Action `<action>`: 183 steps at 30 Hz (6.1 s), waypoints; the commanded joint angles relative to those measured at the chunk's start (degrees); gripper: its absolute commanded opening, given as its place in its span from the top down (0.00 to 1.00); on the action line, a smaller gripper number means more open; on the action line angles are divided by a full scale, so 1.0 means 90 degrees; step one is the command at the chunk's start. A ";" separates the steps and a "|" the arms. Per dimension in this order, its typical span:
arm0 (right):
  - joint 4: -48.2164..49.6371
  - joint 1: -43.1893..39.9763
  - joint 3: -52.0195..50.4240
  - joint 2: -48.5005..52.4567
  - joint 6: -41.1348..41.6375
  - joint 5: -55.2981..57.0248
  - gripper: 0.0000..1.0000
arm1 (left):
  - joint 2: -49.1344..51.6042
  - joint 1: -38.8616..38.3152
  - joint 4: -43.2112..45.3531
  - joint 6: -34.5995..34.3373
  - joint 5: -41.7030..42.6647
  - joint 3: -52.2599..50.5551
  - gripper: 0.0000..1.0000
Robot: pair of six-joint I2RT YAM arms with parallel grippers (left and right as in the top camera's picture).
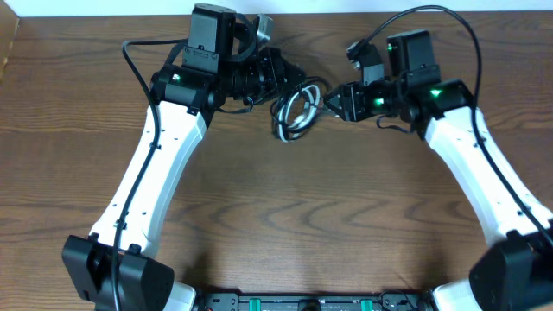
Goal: Untangle cables
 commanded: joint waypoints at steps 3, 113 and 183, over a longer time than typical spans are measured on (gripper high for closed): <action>0.0476 0.0304 0.0083 0.0631 0.0605 -0.0219 0.55 | -0.0131 0.0027 0.0124 -0.0151 0.0469 0.0078 0.93; -0.1469 -0.0408 0.0068 0.0770 0.1350 0.2339 0.38 | 0.3172 -0.1073 -0.1001 0.0833 -0.3912 -0.0442 0.93; 0.1326 0.0607 0.0197 0.0634 0.2533 -0.1348 0.57 | -0.0474 -0.0478 -0.0282 0.0988 -0.1341 -0.0330 0.93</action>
